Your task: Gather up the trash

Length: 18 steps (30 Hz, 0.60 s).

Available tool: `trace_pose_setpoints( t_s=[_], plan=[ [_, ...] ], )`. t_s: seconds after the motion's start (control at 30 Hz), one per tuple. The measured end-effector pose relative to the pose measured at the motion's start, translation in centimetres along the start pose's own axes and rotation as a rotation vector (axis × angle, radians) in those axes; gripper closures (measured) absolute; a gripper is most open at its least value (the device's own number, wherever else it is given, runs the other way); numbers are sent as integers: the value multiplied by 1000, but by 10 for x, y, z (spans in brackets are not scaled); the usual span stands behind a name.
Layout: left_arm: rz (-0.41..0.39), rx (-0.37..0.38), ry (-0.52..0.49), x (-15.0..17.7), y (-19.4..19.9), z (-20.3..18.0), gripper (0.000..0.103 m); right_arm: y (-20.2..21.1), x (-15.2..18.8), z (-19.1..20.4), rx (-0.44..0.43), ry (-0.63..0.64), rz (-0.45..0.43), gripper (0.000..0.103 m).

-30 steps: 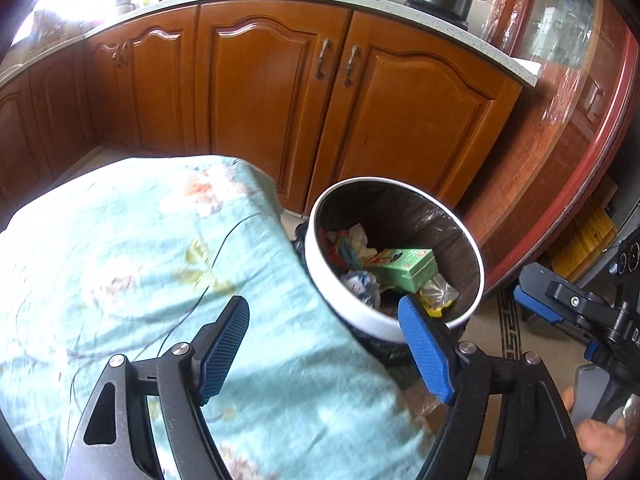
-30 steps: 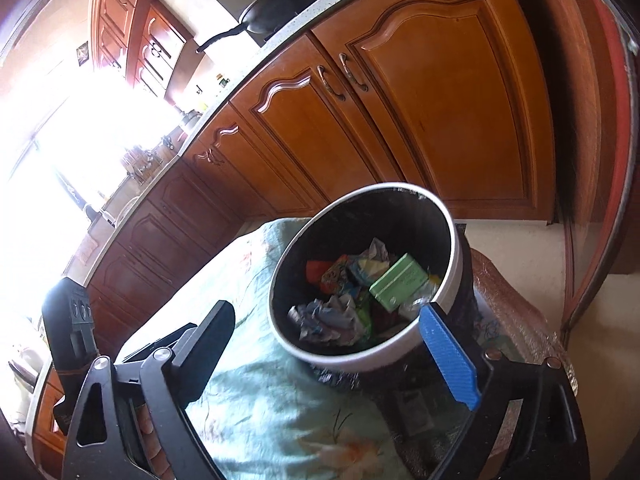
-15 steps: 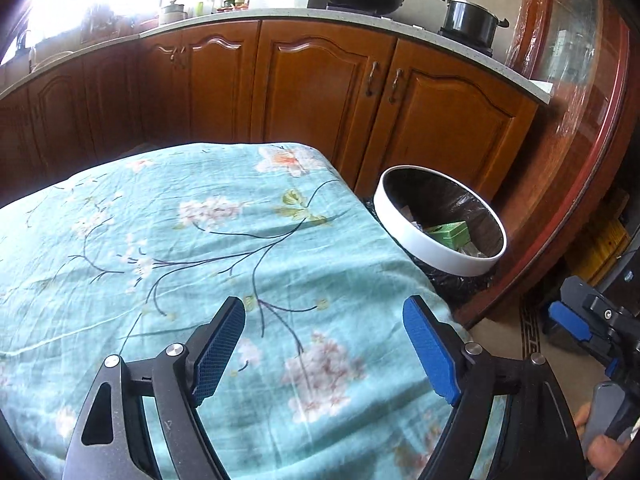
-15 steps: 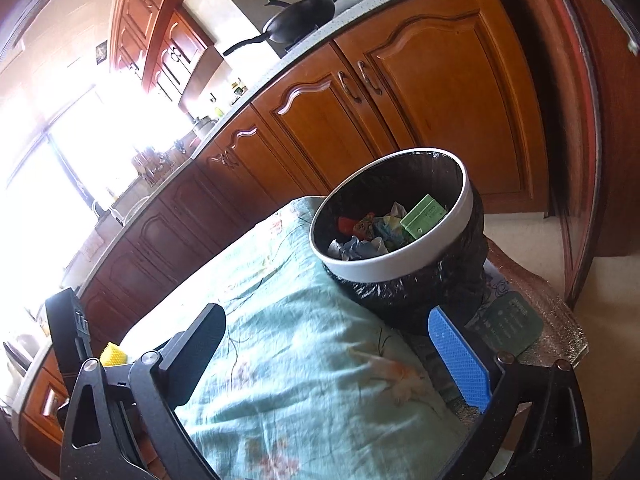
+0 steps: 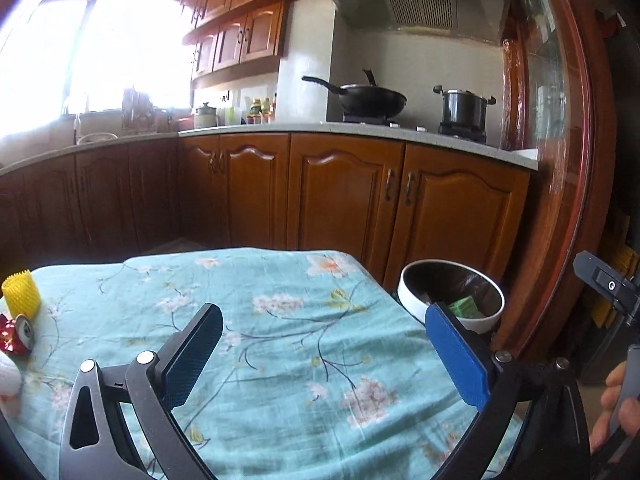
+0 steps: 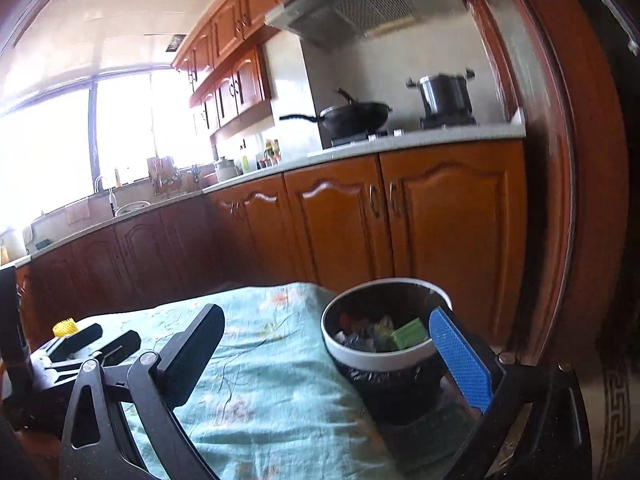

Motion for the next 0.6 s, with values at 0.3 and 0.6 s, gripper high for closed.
trace_pose_setpoints(
  t_s=[0.3, 0.6],
  plan=[
    [-34, -70, -33, 28, 14, 4, 1, 2, 32, 9, 24, 16, 11, 0],
    [-1, -84, -83, 43, 8, -5, 1, 5, 48, 8, 25, 2, 19, 0]
  ],
)
Point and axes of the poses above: each gripper's, at about its wrist camera, not at the fingertips, and y roughly against the way its jaws point, z to its left, x to its underside, the point moved 10 cm from there along -y, roughly the way its jaws point
